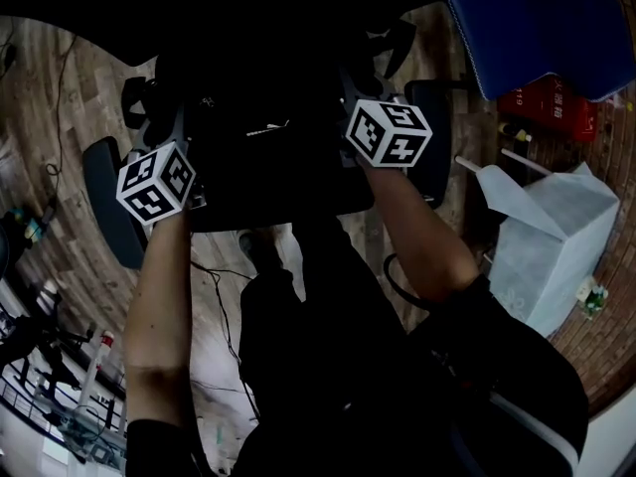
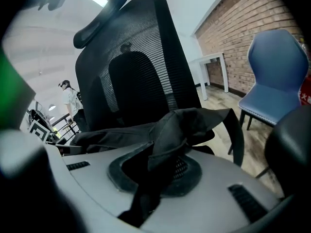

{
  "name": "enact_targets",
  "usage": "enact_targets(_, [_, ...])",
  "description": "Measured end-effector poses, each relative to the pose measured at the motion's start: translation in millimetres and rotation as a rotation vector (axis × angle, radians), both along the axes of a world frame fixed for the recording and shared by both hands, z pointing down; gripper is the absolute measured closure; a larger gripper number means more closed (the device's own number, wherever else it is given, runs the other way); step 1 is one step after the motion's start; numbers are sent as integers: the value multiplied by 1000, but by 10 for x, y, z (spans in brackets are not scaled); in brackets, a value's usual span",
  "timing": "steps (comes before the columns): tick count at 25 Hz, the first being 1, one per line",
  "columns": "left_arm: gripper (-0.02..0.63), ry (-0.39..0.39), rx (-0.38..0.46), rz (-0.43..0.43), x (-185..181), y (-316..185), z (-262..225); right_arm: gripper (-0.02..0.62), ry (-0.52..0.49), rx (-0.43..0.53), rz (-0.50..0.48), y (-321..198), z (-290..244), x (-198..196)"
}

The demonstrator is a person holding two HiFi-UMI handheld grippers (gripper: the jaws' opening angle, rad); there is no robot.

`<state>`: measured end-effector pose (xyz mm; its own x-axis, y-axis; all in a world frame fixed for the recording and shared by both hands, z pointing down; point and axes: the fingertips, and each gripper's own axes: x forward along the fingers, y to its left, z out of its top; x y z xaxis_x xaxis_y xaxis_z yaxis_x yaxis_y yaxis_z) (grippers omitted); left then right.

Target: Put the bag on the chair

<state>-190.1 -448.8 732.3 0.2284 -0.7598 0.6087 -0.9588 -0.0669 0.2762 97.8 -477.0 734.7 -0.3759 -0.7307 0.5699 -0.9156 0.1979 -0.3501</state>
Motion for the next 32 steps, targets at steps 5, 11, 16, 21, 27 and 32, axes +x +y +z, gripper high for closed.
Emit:
enact_targets(5, [479,-1,24,13,-39,-180,144,551,21,29,-13,-142,123,-36])
enact_targets(11, [479,-1,24,16,-50,-269,281,549,14,27,5,-171,256,-29])
enact_targets(16, [477,-13,15,28,-61,-336,411,546,29,22,2,-203,352,-43])
enact_targets(21, [477,-27,2,23,-42,-333,513,546,39,10,0,-200,458,-29])
enact_targets(27, [476,-38,11,12,-58,-342,553,545,29,11,-5,-230,523,-41])
enact_targets(32, [453,-61,-10,-4,-80,-352,670,540,41,-23,-36,-245,640,-43])
